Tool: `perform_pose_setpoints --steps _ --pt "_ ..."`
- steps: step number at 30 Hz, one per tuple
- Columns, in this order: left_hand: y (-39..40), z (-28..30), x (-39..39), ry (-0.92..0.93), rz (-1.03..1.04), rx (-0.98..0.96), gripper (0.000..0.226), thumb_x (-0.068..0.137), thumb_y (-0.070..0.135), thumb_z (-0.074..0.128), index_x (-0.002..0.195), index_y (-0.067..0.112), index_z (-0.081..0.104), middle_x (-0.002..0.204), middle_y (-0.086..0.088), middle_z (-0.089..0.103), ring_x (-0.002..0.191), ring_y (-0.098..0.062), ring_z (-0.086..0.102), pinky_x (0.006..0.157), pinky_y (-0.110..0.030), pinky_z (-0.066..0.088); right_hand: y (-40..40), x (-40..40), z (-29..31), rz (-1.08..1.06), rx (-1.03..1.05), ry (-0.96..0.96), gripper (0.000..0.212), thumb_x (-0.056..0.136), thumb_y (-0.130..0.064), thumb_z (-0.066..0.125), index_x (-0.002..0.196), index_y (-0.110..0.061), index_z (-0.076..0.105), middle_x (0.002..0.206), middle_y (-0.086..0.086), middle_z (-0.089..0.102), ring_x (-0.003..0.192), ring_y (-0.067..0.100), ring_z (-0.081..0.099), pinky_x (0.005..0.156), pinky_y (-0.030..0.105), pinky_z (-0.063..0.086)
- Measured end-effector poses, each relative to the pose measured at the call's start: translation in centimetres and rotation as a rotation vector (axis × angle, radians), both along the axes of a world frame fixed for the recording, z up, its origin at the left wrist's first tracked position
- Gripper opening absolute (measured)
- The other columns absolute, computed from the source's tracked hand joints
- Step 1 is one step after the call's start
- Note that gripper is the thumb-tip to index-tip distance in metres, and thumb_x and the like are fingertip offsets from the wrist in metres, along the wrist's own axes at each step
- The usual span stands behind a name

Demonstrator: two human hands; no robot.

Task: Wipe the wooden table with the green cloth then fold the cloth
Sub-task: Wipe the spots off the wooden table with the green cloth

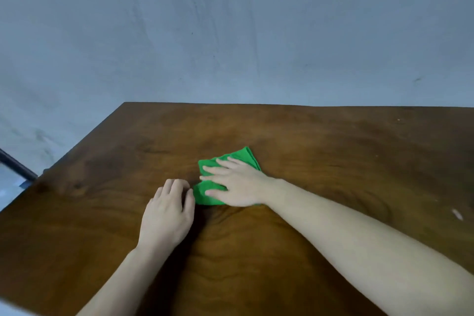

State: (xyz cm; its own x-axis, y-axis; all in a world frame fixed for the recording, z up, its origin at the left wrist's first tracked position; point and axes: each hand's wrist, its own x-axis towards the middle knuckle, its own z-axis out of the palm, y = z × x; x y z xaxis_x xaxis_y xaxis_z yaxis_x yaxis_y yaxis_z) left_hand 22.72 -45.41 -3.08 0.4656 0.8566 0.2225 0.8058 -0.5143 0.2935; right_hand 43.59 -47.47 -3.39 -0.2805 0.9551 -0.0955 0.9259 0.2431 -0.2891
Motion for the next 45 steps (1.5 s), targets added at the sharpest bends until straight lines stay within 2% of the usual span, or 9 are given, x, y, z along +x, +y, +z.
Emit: perform_pose_setpoints --steps 5,8,13,18,26,31,35,41,45 --pt "1.7 0.2 -0.5 -0.019 -0.088 0.036 0.016 0.099 0.037 0.041 0.101 0.026 0.054 0.097 0.011 0.052 0.088 -0.015 0.054 0.078 -0.032 0.046 -3.3 -2.0 0.1 0.136 0.073 -0.034 0.06 0.1 -0.061 0.042 0.153 -0.033 0.041 0.165 -0.007 0.029 0.154 0.021 0.015 0.126 0.045 0.007" --pt "2.6 0.0 0.1 -0.022 -0.133 0.04 0.02 0.101 0.039 0.039 0.104 0.027 0.055 0.101 0.011 0.055 0.09 -0.015 0.054 0.078 -0.032 0.046 -2.1 -1.6 0.2 0.077 0.025 -0.092 0.066 0.098 -0.069 0.034 0.158 -0.042 0.026 0.169 -0.009 0.014 0.157 0.022 0.002 0.127 0.046 -0.003" --pt "3.1 -0.6 2.7 0.064 -0.169 0.01 0.034 0.1 0.048 0.034 0.121 0.03 0.054 0.122 0.014 0.056 0.113 -0.014 0.053 0.091 -0.033 0.042 2.2 2.9 0.6 -0.225 -0.055 -0.102 0.07 0.094 -0.078 0.026 0.158 -0.05 0.016 0.169 -0.017 0.002 0.157 0.018 -0.004 0.126 0.045 -0.008" --pt "3.3 -0.6 7.6 0.186 -0.208 0.017 0.053 0.095 0.057 0.021 0.135 0.038 0.048 0.139 0.015 0.048 0.131 -0.013 0.042 0.105 -0.036 0.036 3.5 13.0 0.5 -0.577 -0.076 -0.113 0.076 0.09 -0.084 0.015 0.158 -0.05 0.012 0.169 -0.017 0.001 0.157 0.016 -0.001 0.125 0.047 -0.005" --pt "2.2 -0.2 17.2 0.325 -0.406 0.024 0.05 0.098 0.056 0.027 0.146 0.042 0.035 0.154 0.015 0.034 0.141 -0.015 0.029 0.112 -0.039 0.03 -8.6 29.4 0.0 -1.076 -0.101 -0.12 0.077 0.091 -0.082 0.01 0.159 -0.047 0.011 0.17 -0.014 0.003 0.157 0.018 0.004 0.126 0.049 -0.001" --pt "2.0 -0.1 19.6 0.337 -0.465 0.051 0.057 0.095 0.061 0.014 0.148 0.045 0.03 0.156 0.017 0.031 0.143 -0.012 0.026 0.114 -0.039 0.027 -13.4 33.6 0.0 -1.322 -0.147 -0.106 0.078 0.091 -0.082 0.011 0.16 -0.046 0.012 0.17 -0.01 0.004 0.157 0.023 0.003 0.125 0.053 0.001" --pt "2.3 -0.5 19.2 0.299 -0.475 0.052 0.058 0.093 0.064 0.012 0.147 0.049 0.029 0.155 0.019 0.032 0.142 -0.01 0.029 0.114 -0.038 0.027 -9.0 32.3 -0.2 -1.265 -0.132 -0.132 0.073 0.097 -0.071 0.016 0.162 -0.038 0.008 0.171 -0.006 -0.001 0.157 0.03 -0.003 0.124 0.056 -0.001" --pt "3.3 -0.2 18.1 0.192 -0.482 0.002 0.045 0.097 0.054 0.034 0.139 0.043 0.045 0.15 0.021 0.038 0.138 -0.006 0.035 0.111 -0.033 0.032 1.1 25.3 -0.4 -0.896 -0.06 -0.153 0.071 0.1 -0.066 0.017 0.163 -0.032 0.012 0.171 -0.003 0.002 0.157 0.028 -0.001 0.126 0.051 -0.001" --pt "4.6 -0.1 15.1 0.116 -0.387 0.061 0.029 0.095 0.047 0.045 0.116 0.04 0.062 0.123 0.021 0.054 0.106 -0.005 0.054 0.09 -0.025 0.048 6.8 19.1 -0.2 -0.599 -0.031 -0.096 0.066 0.102 -0.063 0.024 0.162 -0.035 0.017 0.171 -0.007 0.004 0.157 0.023 -0.001 0.126 0.047 -0.003"
